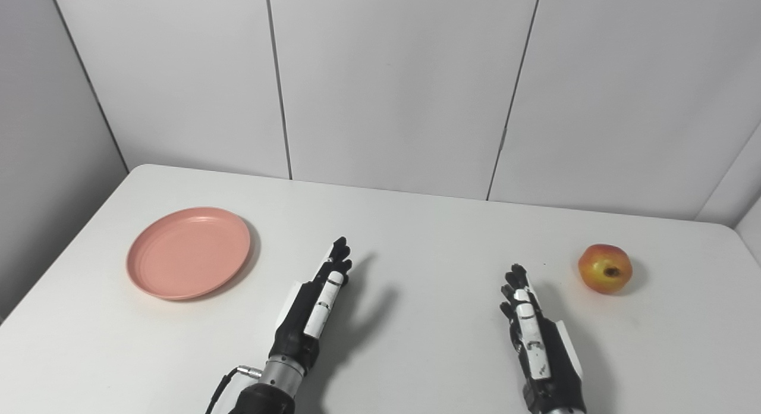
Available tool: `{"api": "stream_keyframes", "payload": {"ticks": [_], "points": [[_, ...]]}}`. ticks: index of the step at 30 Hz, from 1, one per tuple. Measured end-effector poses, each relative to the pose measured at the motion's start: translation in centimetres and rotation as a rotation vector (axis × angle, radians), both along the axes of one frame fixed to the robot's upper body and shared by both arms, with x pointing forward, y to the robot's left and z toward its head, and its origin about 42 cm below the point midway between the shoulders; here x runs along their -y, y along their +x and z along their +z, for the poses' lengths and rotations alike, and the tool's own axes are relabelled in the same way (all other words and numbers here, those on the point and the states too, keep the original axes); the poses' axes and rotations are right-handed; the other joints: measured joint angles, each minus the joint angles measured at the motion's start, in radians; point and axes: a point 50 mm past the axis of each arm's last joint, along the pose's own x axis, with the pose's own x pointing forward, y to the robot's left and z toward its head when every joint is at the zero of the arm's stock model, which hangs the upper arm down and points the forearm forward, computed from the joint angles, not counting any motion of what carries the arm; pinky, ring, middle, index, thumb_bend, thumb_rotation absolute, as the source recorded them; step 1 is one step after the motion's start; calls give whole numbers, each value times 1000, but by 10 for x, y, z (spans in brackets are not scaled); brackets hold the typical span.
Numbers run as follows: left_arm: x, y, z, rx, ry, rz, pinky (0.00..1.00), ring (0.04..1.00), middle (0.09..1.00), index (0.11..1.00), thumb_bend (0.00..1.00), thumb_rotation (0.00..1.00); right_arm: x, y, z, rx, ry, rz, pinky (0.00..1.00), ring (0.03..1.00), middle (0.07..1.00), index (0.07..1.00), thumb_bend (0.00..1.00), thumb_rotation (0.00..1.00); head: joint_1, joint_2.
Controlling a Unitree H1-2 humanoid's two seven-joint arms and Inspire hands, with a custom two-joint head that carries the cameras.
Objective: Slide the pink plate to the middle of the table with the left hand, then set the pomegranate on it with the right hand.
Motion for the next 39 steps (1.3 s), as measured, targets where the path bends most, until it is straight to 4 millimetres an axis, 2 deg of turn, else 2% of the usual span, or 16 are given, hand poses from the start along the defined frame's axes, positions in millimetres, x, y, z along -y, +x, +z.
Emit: {"api": "stream_keyframes", "payload": {"ticks": [3, 9, 18, 33, 39], "points": [[4, 1, -1, 3, 14, 0, 942, 980, 994, 996, 471, 1000, 3, 0, 0, 0, 13, 2, 1000, 1000, 1000, 1000, 263, 1000, 48, -8], [15, 4, -1, 1, 17, 12, 956, 981, 991, 1000, 490, 1000, 11, 0, -1, 11, 14, -1, 1000, 1000, 1000, 1000, 225, 1000, 71, -15], [20, 4, -3, 12, 27, 4, 971, 988, 997, 1000, 491, 1000, 11, 0, 1, 21, 8, -3, 1000, 1000, 1000, 1000, 184, 1000, 74, -22], [19, 5, -3, 15, 27, 5, 950, 986, 996, 1000, 487, 1000, 10, 0, 1, 22, 9, -7, 1000, 1000, 1000, 1000, 176, 1000, 72, -23], [17, 5, 6, 38, 21, 11, 946, 978, 993, 992, 471, 1000, 9, 0, 1, 21, 6, -9, 1000, 1000, 1000, 1000, 173, 1000, 74, -26]]}}
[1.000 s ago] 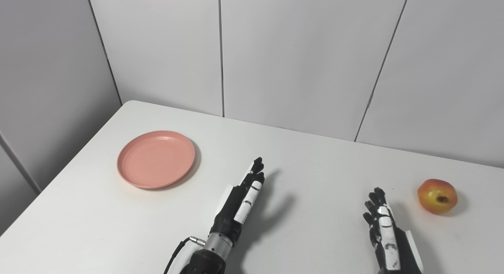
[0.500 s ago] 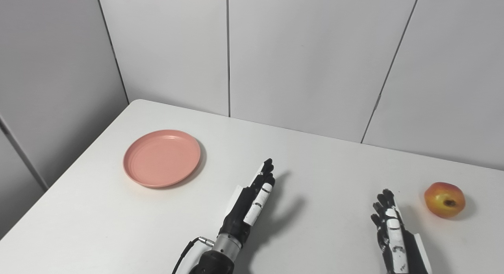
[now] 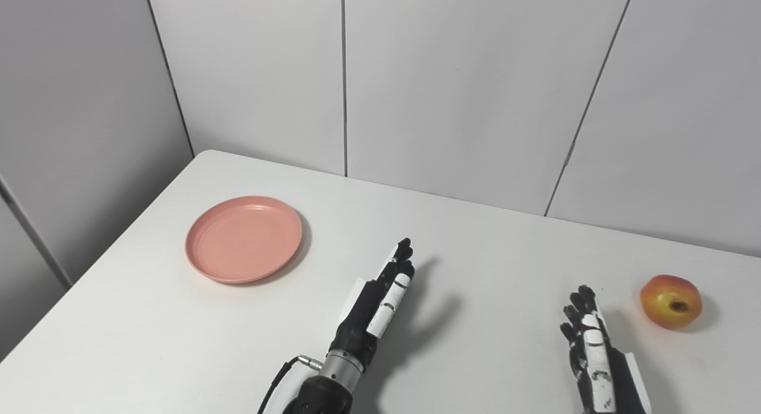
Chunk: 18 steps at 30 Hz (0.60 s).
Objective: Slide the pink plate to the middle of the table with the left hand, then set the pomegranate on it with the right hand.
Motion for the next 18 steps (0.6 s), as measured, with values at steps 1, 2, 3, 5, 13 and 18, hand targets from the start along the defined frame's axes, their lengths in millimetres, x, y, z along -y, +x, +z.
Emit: {"api": "stream_keyframes", "payload": {"ticks": [1, 2, 3, 5, 13, 18], "points": [[0, 0, 1, 5, -1, 1, 945, 978, 993, 992, 471, 1000, 0, 0, 0, 0, 0, 1, 1000, 1000, 1000, 1000, 173, 1000, 0, 0], [-1, 0, 2, 8, -2, 4, 942, 974, 992, 990, 471, 1000, -1, 0, 0, 0, -1, 2, 1000, 1000, 1000, 1000, 180, 1000, 0, -2], [-2, 0, 4, 15, -4, 7, 941, 973, 991, 988, 470, 1000, -1, 0, 0, 0, -1, 3, 1000, 1000, 1000, 1000, 183, 1000, 0, -2], [-5, 0, 11, 37, -9, 16, 940, 970, 989, 986, 470, 1000, -1, 0, 0, -1, -1, 3, 1000, 1000, 1000, 1000, 189, 1000, 0, -3], [-14, 2, 36, 97, -20, 43, 945, 954, 973, 966, 499, 1000, -3, 0, -1, -3, 1, 9, 1000, 1000, 1000, 1000, 202, 1000, 5, -5], [-22, 7, 56, 162, -22, 62, 926, 950, 968, 960, 498, 1000, -4, 0, -1, -4, -2, 11, 1000, 1000, 1000, 1000, 189, 1000, 8, -8]]}}
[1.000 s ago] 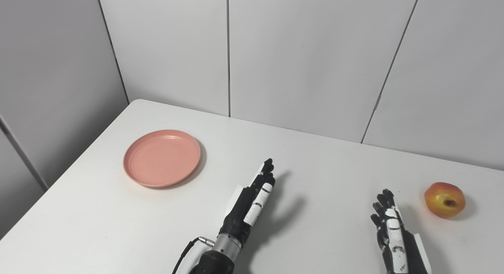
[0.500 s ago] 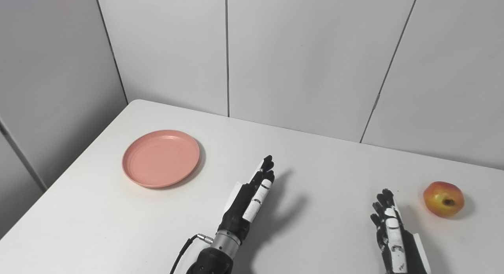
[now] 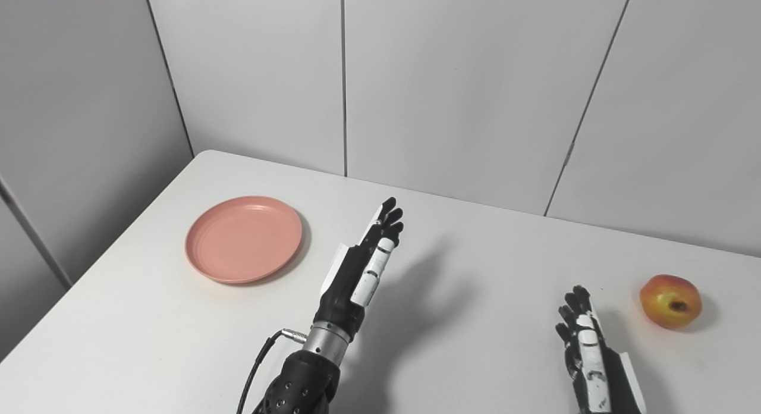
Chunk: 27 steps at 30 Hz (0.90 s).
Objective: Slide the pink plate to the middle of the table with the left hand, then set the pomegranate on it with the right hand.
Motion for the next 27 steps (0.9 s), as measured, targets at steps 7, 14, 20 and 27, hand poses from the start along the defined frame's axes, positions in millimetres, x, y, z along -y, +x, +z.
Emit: {"api": "stream_keyframes", "payload": {"ticks": [7, 14, 20, 27], "points": [[-17, 8, 15, 46, 2, 49, 961, 955, 974, 967, 451, 1000, 0, 1, -2, -7, 2, 0, 1000, 1000, 1000, 1000, 182, 1000, 2, -6], [-39, 19, 29, 106, 18, 97, 958, 965, 985, 977, 465, 1000, 0, 1, -2, -8, -2, -1, 1000, 1000, 1000, 1000, 189, 1000, 3, -8], [-65, 24, 34, 129, 39, 163, 981, 979, 994, 990, 490, 1000, 0, 1, -2, -8, 1, 0, 1000, 1000, 1000, 1000, 189, 1000, 5, -6], [-86, 22, 50, 173, -31, 240, 993, 980, 997, 997, 475, 1000, 0, 1, -2, -7, 1, 0, 1000, 1000, 1000, 1000, 197, 1000, 6, -3]]}}
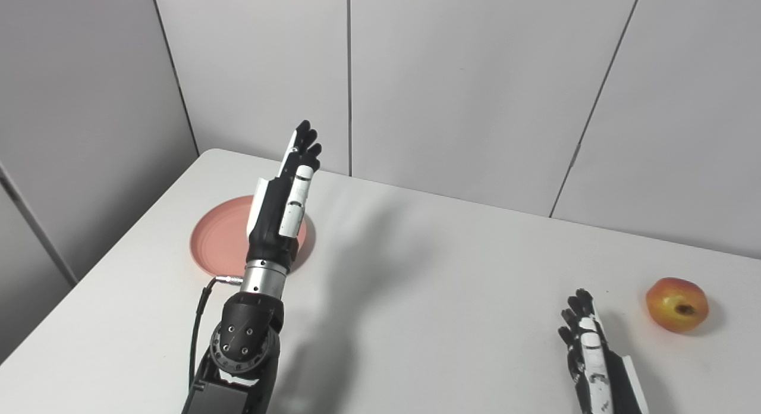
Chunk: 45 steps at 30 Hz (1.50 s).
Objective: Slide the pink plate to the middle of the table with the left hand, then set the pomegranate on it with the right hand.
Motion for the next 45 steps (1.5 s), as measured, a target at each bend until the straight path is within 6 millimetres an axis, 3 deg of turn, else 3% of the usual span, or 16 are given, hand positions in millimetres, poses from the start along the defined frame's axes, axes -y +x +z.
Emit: {"api": "stream_keyframes", "payload": {"ticks": [8, 15, 22, 28, 34, 45], "points": [[-23, 3, 10, 14, -14, 32, 999, 984, 1000, 995, 439, 1000, 1, 0, 0, 0, -2, -1, 1000, 1000, 1000, 1000, 192, 1000, 5, 0], [-41, 5, 15, 35, -39, 121, 964, 971, 993, 986, 490, 1000, 2, 0, 0, 0, -4, 1, 1000, 1000, 1000, 1000, 191, 1000, 6, -2], [-69, 5, 12, 43, -32, 198, 970, 967, 986, 982, 513, 1000, 2, 0, 0, 1, -7, -1, 1000, 1000, 1000, 1000, 189, 1000, 8, 0], [-89, 5, 12, 50, -11, 270, 927, 946, 968, 959, 475, 1000, 2, 0, 0, 1, -6, 0, 1000, 1000, 1000, 1000, 194, 1000, 15, -2], [-100, 4, 6, 38, -30, 329, 901, 928, 947, 938, 467, 1000, 2, 0, 1, 2, 2, 1, 1000, 1000, 1000, 1000, 178, 1000, 15, 0], [-130, -3, -5, 10, -105, 385, 957, 951, 963, 948, 466, 1000, 2, 0, 3, 4, 4, -2, 1000, 1000, 1000, 1000, 190, 1000, 20, 0]]}}
